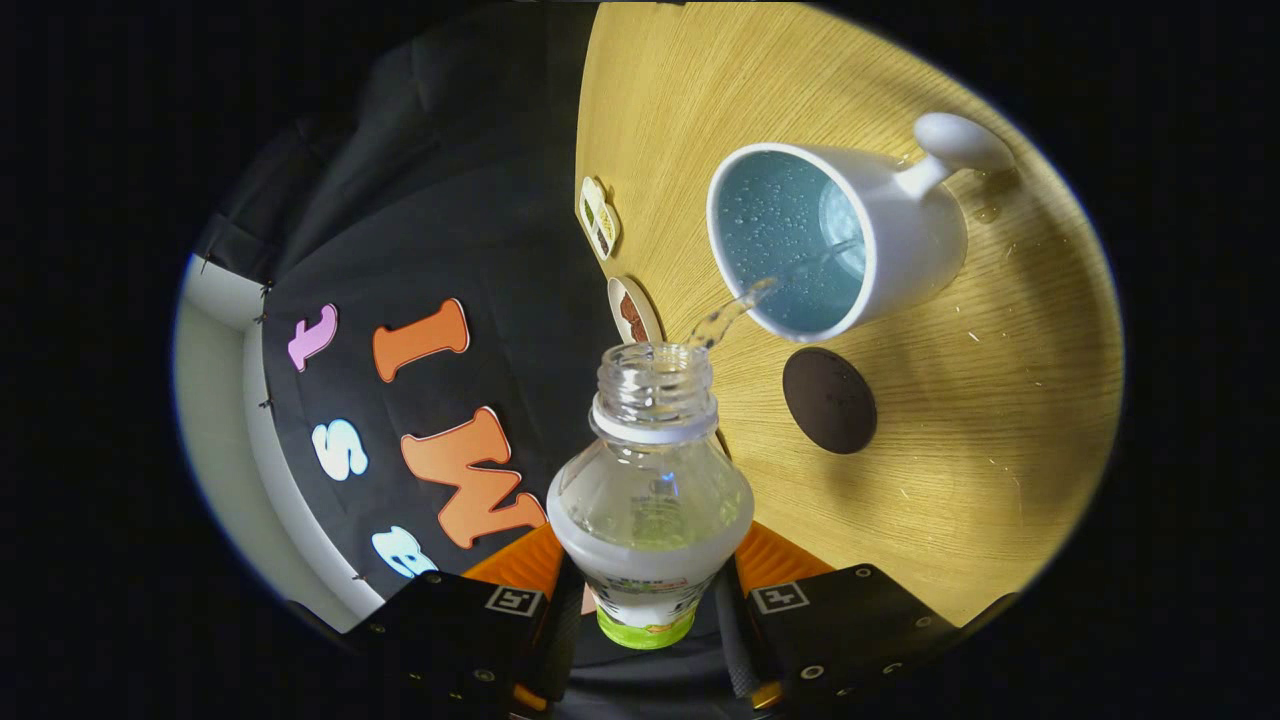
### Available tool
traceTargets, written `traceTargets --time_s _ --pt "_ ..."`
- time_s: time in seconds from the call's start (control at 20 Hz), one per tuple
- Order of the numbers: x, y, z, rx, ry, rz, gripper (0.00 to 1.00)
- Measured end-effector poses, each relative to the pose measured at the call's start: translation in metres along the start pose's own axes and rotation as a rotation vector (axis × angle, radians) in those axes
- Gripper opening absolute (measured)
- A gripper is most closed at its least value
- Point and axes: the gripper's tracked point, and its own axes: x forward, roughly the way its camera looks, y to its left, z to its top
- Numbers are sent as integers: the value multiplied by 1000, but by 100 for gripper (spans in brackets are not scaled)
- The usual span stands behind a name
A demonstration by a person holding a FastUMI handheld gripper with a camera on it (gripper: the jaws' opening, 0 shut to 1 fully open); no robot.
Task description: Take the bottle from table, then pour the juice into the cup, finally place the bottle on the coaster
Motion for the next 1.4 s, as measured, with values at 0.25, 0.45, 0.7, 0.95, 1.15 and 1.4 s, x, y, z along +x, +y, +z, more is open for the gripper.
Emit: traceTargets --time_s 0.25,0.45,0.7,0.95,1.15,1.4 --pt "2 4 -3 -1 10 3 61" --pt "1 7 -2 19 9 7 61" --pt "-2 13 -1 24 5 10 61" --pt "-2 12 -2 32 6 5 61" --pt "-2 11 -4 46 12 -2 61" --pt "-4 11 -1 55 8 -2 61"
